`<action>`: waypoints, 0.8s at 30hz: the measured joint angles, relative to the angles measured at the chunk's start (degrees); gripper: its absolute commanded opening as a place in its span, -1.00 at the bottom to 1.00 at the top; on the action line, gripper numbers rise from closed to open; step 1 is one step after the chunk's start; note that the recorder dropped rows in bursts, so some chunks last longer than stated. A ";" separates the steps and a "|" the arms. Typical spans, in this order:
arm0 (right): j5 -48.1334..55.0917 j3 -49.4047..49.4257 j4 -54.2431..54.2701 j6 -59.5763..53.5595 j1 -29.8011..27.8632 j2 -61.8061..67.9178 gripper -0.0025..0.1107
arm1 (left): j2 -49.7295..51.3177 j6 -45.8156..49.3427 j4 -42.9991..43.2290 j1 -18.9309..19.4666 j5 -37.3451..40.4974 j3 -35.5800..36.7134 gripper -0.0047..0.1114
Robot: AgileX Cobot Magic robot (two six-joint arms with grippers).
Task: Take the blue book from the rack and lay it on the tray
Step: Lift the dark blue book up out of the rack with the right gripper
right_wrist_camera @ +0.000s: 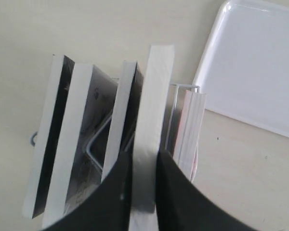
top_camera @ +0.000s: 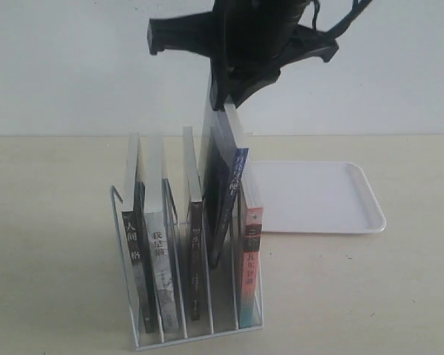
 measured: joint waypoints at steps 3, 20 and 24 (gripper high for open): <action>0.00 -0.11 0.00 0.00 -0.12 -0.67 -0.96 | 0.00 0.00 0.00 0.00 0.00 0.00 -0.81; 0.31 -0.11 0.21 0.00 -0.12 -3.55 -0.96 | 0.00 0.00 0.00 0.00 0.00 0.00 -0.81; 0.40 -0.11 0.11 -0.10 -0.12 -8.71 -0.96 | 0.00 0.00 0.00 0.00 0.00 0.00 -0.81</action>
